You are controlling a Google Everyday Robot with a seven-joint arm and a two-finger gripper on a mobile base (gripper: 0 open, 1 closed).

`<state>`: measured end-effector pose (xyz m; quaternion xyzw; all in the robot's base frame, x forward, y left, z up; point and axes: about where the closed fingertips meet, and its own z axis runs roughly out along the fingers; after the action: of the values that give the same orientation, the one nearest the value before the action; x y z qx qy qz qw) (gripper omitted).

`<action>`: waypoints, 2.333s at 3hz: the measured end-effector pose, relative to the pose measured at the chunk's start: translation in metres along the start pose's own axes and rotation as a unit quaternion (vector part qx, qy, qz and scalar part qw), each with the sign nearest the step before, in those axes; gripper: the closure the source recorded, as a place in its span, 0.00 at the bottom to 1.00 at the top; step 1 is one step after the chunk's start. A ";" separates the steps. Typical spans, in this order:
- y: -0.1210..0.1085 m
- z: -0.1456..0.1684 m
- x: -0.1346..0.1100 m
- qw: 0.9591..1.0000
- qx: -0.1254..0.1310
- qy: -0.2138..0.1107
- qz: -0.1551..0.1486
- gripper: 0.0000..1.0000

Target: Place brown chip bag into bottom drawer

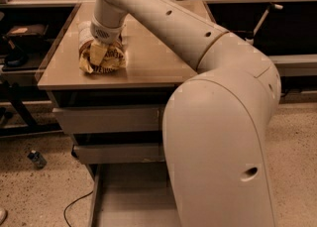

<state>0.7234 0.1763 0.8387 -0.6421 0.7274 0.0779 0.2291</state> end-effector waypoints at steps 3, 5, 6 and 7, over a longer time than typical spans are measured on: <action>0.079 -0.078 0.009 0.998 0.066 0.008 0.001 1.00; 0.144 -0.098 0.024 0.998 0.065 0.010 0.000 1.00; 0.165 -0.088 0.039 0.999 0.047 0.022 0.016 1.00; 0.213 -0.082 0.068 0.997 0.016 0.049 0.058 1.00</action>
Offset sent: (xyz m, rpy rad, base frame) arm -0.1134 -0.0297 0.0648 -0.0467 -0.1513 -0.0559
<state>0.4934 0.1165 0.8428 -0.5979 0.7752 0.0480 0.1983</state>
